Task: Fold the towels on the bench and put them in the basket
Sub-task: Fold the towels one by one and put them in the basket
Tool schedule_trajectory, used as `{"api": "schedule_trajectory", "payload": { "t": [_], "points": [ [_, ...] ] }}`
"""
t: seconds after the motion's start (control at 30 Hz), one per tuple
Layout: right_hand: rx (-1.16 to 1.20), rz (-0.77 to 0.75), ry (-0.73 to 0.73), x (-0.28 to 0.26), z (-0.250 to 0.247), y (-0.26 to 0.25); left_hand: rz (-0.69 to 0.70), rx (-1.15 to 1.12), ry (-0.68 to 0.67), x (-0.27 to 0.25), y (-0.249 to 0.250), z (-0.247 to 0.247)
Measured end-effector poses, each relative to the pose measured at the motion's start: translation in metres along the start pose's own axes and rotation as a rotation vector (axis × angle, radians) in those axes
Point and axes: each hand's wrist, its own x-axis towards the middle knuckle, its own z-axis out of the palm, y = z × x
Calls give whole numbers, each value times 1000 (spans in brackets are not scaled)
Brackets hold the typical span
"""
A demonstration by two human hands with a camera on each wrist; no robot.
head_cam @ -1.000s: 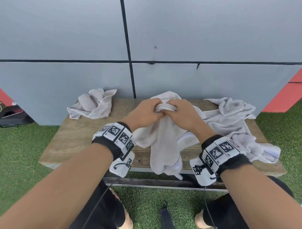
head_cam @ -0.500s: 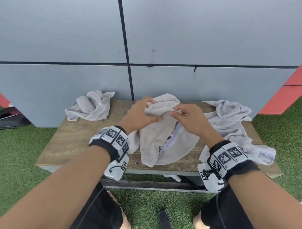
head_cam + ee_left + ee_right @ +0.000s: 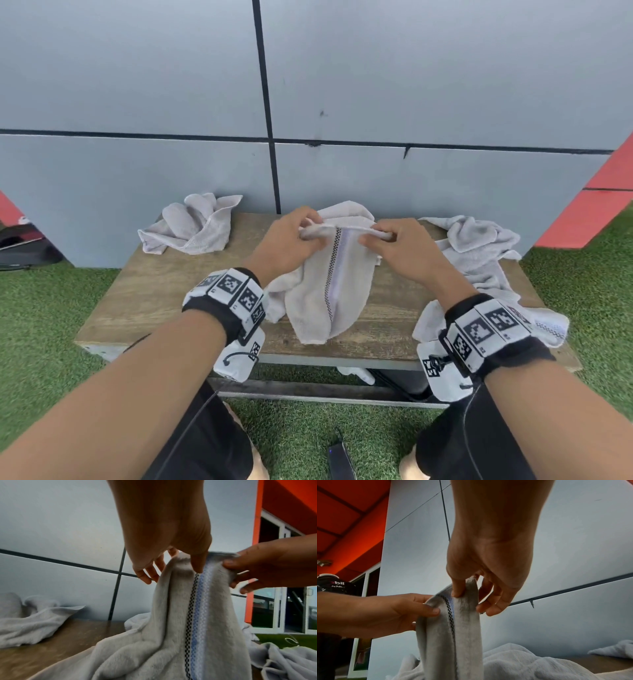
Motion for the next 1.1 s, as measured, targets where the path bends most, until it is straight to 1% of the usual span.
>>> {"api": "schedule_trajectory", "payload": {
  "t": [0.07,0.13,0.2,0.27,0.3,0.33,0.47,0.5,0.57,0.7,0.87,0.93,1.0,1.1],
  "points": [
    [48,-22,11,1,2,-13,69,-55,-94,-5,11,4],
    [82,-57,18,1,3,-26,172,-47,-87,-6,25,9],
    [130,-76,53,0,3,-35,214,-48,-51,-5,36,7],
    [214,-56,95,-1,-1,-37,194,-57,-31,-7,41,0],
    [235,-49,92,-1,-3,-35,188,-58,-18,-8,42,-3],
    [224,-45,60,-1,-4,-31,181,-58,-7,-9,43,-7],
    [79,2,-205,-7,0,-24,163,-68,15,-15,46,-18],
    [75,10,-237,-10,2,-24,148,-88,31,-16,45,-22],
    [66,5,-221,-14,5,-25,102,-106,72,-17,39,-32],
    [58,-20,-118,-17,4,-35,27,-43,140,-24,23,-50],
    [-9,-189,-92,-24,14,-70,143,-142,43,-46,39,-46],
    [-9,-191,-78,-30,21,-78,180,-123,33,-51,46,-49],
    [31,-176,-72,-38,22,-79,181,-49,33,-56,48,-55],
    [8,-137,-111,-49,18,-75,189,-10,120,-61,49,-63]
  ]
}}
